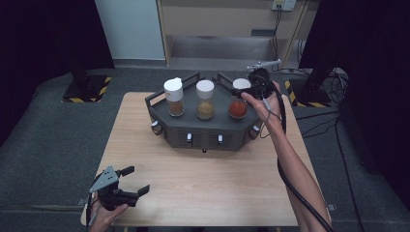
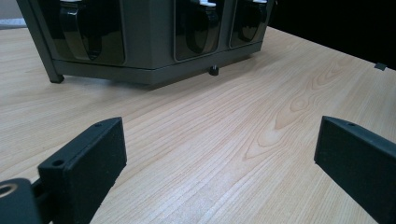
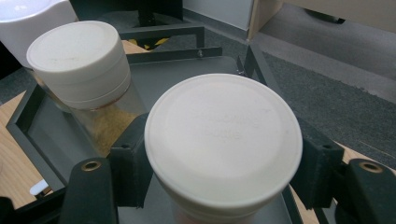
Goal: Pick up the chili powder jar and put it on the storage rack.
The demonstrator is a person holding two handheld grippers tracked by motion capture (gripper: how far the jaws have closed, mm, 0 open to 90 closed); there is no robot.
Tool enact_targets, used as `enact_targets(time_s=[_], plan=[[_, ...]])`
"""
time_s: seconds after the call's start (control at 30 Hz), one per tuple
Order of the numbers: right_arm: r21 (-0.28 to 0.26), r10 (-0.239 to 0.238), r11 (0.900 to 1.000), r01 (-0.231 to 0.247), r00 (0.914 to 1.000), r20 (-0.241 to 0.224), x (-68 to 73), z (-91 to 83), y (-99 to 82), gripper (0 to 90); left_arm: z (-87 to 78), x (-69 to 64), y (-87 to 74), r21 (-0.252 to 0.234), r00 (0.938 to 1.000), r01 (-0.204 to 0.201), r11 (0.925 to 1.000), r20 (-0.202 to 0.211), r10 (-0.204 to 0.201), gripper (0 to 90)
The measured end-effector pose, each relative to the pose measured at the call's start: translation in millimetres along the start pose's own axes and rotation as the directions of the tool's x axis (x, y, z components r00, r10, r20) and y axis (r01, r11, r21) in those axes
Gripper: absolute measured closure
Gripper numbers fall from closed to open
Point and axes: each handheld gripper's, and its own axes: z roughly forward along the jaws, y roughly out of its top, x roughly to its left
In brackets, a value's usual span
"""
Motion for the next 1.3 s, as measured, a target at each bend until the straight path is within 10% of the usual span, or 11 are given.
enact_targets(time_s=[0.97,1.3], plan=[[-0.02,0.024,0.9995,-0.024,0.9997,0.001,-5.1,8.3,-12.7,32.3,0.3,-0.9,0.8,0.003,1.0,-0.009,1.0,0.002,0.009,1.6],[-0.091,0.002,0.9959,0.002,0.9988,0.05,2.7,-8.7,-17.6,10.2,0.5,-1.0,0.8,0.002,1.0,-0.008,1.0,0.001,0.008,1.6]])
